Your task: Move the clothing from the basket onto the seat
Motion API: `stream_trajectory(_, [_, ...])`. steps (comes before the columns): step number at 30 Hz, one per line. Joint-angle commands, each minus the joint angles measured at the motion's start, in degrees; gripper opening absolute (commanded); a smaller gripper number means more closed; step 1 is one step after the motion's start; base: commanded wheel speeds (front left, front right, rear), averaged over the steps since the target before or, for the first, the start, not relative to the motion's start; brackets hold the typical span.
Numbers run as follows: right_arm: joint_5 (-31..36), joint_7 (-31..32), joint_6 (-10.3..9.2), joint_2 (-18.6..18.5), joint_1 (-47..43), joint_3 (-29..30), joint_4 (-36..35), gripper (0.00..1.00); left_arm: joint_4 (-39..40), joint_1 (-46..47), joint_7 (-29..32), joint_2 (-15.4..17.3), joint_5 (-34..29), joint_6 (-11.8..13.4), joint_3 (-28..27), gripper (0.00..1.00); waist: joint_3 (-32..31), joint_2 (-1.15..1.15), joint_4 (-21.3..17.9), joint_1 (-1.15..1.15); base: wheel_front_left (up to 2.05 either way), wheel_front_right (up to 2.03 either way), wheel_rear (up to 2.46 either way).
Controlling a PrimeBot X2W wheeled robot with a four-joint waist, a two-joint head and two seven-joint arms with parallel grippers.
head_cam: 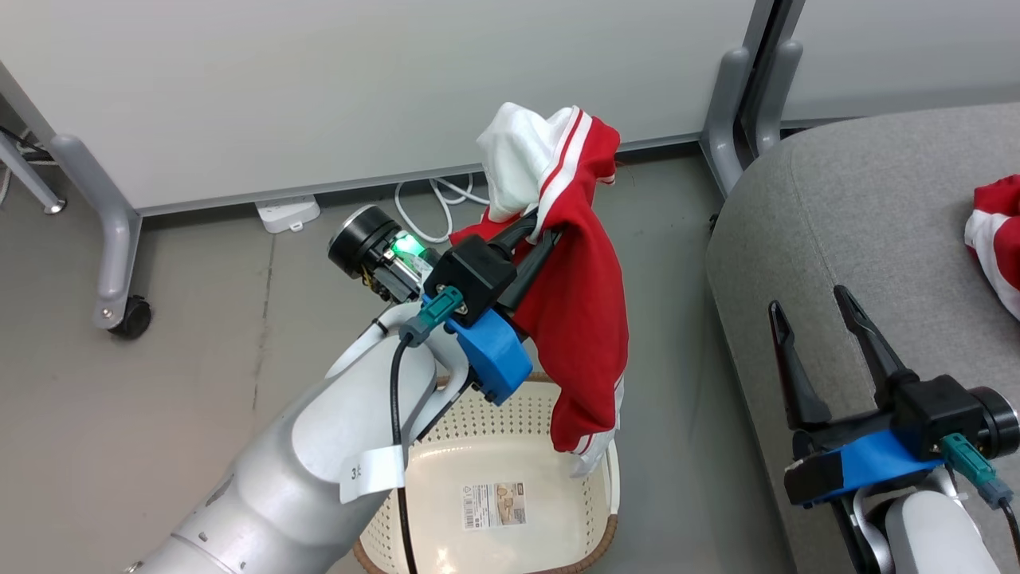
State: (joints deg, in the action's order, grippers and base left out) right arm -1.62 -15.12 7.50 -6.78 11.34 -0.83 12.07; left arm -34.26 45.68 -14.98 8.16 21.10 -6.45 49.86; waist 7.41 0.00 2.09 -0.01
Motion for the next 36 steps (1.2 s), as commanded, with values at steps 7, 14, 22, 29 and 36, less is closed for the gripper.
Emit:
stream_trajectory(7, [-0.15, -0.04, -0.02, 0.81, -2.84, 0.41, 0.29, 1.00, 0.20, 1.01, -0.30, 0.13, -0.22, -0.28, -1.05, 0.00, -3.26, 0.00, 0.28, 0.01, 0.00, 0.00, 0.00])
stream_trajectory(14, [-0.53, -0.04, -0.02, 1.31, -3.55, 0.44, 0.54, 1.00, -0.41, 0.27, -0.31, 0.44, 0.09, -0.50, -0.52, 0.00, -4.54, 0.00, 0.48, 0.01, 0.00, 0.00, 0.00])
stream_trajectory(22, [-0.89, -0.04, -0.02, 1.38, -1.93, -1.92, -0.13, 1.00, -0.55, 0.19, -0.31, 0.41, 0.15, -0.55, -0.24, 0.00, -4.66, 0.00, 0.72, 0.01, 0.00, 0.00, 0.00])
stream_trajectory(29, [-1.10, -0.04, -0.02, 1.23, 1.30, -7.51, -1.78, 1.00, -0.44, 0.89, -0.31, 0.27, -0.10, -0.59, -0.19, 0.00, -3.66, 0.00, 0.75, 0.01, 0.00, 0.00, 0.00])
stream_trajectory(36, [-2.15, -0.04, -0.02, 1.47, 7.20, -14.69, -2.16, 1.00, -0.04, 1.55, -0.31, -0.10, -0.46, -0.59, -0.40, 0.00, -2.18, 0.00, 0.74, 0.01, 0.00, 0.00, 0.00])
